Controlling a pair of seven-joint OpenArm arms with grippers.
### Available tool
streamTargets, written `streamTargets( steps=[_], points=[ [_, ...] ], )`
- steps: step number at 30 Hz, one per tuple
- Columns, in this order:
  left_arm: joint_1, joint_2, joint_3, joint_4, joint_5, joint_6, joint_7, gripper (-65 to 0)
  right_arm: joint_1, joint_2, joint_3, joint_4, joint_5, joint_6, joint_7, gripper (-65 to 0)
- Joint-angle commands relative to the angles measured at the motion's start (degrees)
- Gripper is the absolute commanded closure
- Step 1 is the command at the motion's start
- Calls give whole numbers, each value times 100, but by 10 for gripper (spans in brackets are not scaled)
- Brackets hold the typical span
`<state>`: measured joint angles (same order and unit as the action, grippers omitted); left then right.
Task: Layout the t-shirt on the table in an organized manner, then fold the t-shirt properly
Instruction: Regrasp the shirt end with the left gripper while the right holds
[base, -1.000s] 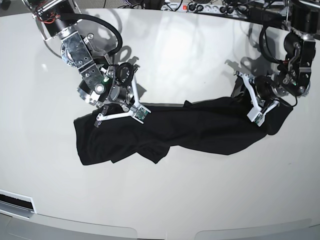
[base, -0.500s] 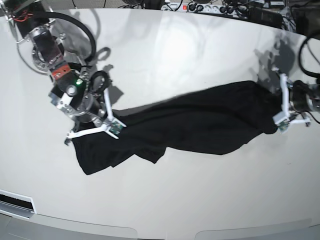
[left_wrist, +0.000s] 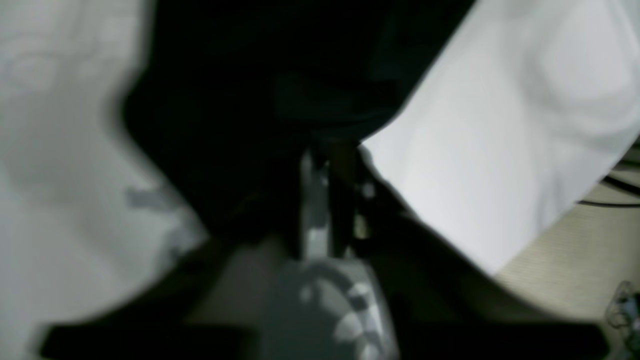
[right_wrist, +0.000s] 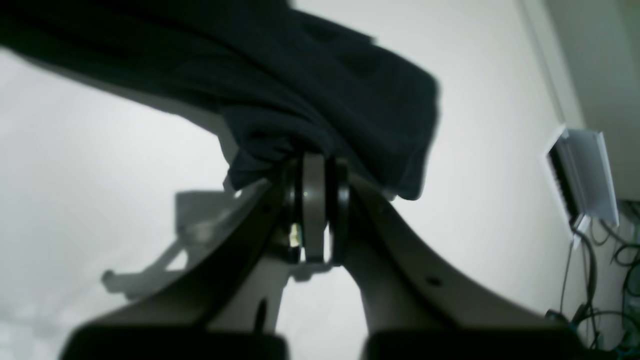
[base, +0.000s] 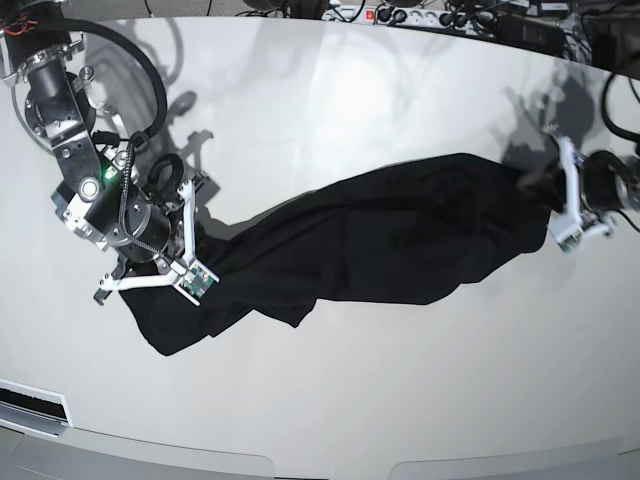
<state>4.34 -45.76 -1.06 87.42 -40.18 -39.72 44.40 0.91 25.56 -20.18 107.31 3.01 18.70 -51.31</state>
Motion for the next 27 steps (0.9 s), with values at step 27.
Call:
streamTargets(
  steps=[27],
  points=[
    [70, 573, -44, -1405, 4234, 846, -2645, -327, -424, 63, 74, 96, 299, -138, -66, 0]
  ],
)
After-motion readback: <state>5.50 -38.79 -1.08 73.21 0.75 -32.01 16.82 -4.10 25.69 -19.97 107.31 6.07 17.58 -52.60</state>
